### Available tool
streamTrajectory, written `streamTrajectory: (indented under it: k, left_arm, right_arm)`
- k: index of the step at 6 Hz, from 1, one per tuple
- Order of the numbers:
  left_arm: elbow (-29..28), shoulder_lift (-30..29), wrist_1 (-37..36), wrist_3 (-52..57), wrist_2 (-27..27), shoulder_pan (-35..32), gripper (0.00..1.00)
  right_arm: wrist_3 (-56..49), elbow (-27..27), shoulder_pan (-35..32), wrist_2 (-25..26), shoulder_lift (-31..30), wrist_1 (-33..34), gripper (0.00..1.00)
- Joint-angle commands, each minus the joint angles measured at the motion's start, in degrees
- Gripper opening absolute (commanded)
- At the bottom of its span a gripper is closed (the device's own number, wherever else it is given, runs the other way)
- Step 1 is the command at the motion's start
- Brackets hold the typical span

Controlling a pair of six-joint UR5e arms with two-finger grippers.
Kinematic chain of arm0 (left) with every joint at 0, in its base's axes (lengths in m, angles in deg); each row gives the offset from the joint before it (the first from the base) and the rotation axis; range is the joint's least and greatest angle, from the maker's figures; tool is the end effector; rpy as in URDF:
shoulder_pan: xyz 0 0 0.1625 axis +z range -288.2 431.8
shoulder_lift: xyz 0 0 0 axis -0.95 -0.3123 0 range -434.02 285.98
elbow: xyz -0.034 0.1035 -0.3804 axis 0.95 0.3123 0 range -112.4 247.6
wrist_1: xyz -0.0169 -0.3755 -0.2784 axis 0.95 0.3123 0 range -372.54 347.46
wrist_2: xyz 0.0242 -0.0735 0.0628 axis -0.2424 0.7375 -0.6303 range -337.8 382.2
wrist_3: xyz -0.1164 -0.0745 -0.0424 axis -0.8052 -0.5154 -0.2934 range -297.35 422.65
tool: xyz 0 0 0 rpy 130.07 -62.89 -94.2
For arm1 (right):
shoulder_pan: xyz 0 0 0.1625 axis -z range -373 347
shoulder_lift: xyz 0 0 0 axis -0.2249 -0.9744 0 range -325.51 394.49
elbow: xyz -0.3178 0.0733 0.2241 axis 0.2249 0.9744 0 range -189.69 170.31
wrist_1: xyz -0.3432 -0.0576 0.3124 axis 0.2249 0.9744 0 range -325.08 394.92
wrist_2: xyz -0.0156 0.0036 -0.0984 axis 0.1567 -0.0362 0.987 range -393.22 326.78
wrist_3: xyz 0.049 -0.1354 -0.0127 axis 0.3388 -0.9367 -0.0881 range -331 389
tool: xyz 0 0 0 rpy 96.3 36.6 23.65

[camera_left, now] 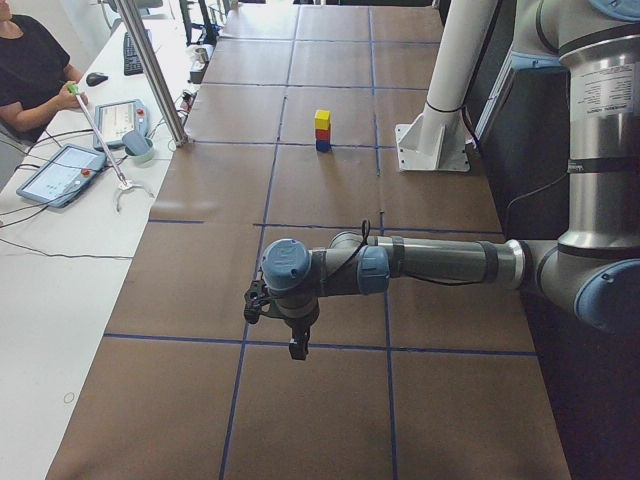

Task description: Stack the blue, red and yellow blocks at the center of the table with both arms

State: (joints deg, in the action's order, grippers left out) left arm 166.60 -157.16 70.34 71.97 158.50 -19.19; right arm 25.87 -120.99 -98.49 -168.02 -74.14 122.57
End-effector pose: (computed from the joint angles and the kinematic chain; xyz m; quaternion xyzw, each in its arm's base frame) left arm -0.0373 -0.4908 0.6467 -0.0044 0.3948 0.0497 0.9174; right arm -0.0023 -0.4307 0.6101 0.0359 -0.3811 -0.0782 0.9205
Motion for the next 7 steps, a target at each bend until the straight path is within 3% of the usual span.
streamTrajectory:
  k: [1,7]
  left_arm:
    - [0.24,0.0,-0.08,-0.19,-0.24,0.03,1.0]
    - [0.59,-0.09,1.5,0.25,-0.33,0.56,1.0]
  right_arm:
    - [-0.03,0.03,0.15,0.06,0.17,-0.02,1.0]
    - [0.06,0.99,0.24,-0.47,0.53,-0.02,1.0]
